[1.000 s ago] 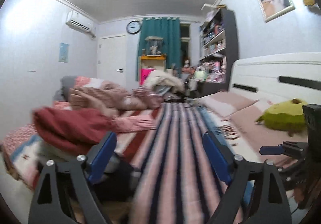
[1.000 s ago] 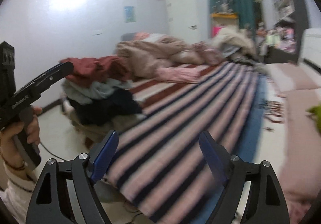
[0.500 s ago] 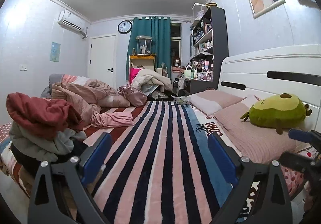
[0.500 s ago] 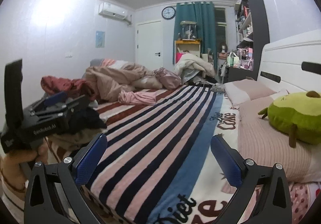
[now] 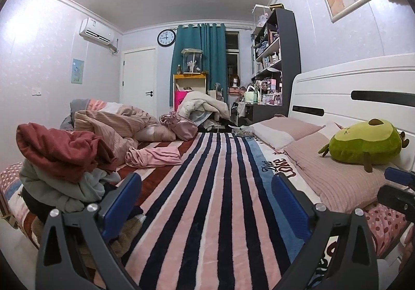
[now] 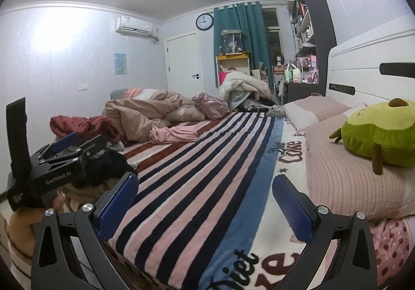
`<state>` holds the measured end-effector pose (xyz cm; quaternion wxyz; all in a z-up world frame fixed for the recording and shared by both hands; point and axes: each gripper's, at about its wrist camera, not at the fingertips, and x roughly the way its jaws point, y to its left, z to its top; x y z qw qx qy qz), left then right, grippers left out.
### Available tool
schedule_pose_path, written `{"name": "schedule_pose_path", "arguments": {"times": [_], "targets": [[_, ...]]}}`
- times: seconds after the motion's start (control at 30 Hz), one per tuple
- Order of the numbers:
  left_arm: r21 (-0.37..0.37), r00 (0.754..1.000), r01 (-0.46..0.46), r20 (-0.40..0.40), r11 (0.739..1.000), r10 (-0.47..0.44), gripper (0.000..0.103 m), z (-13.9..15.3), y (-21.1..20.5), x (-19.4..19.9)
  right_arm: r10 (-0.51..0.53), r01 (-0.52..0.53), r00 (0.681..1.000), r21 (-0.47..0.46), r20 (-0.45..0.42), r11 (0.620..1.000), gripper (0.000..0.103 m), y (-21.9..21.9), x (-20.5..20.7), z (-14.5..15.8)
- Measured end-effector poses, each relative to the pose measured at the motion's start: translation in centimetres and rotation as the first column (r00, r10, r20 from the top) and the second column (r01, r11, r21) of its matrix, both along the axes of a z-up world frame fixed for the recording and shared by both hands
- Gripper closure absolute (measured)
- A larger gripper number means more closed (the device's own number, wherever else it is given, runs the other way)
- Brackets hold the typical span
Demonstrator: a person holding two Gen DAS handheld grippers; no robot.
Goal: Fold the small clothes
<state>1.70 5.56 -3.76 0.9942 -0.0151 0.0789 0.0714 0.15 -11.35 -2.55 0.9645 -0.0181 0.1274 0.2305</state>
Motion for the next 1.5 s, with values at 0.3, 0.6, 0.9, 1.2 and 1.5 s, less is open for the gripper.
{"name": "schedule_pose_path", "arguments": {"times": [0.3, 0.6, 0.9, 1.2, 1.5], "targets": [[-0.002, 1.0, -0.008, 0.016, 1.0, 0.008, 0.003, 0.1, -0.2, -0.9, -0.012, 0.012, 1.0, 0.031, -0.002, 0.999, 0.0, -1.2, -1.2, 0.3], [-0.002, 1.0, -0.001, 0.024, 1.0, 0.001, 0.002, 0.4, -0.3, -1.5, -0.021, 0.021, 1.0, 0.023, 0.012, 1.0, 0.0, -1.2, -1.9, 0.9], [-0.001, 1.0, 0.001, 0.029, 1.0, -0.001, 0.001, 1.0, -1.0, -1.1, -0.01, 0.01, 0.999, 0.01, 0.03, 1.0, 0.0, -1.1, -2.6, 1.4], [0.014, 1.0, 0.014, 0.022, 1.0, -0.015, 0.001, 1.1, -2.3, -0.8, -0.015, 0.014, 1.0, 0.035, 0.013, 0.999, 0.0, -2.1, -2.1, 1.3], [0.018, 1.0, 0.021, 0.021, 1.0, -0.021, 0.001, 1.0, -2.6, -0.6, -0.037, 0.036, 0.999, 0.039, 0.009, 0.999, 0.0, -2.4, -1.6, 1.0]]}}
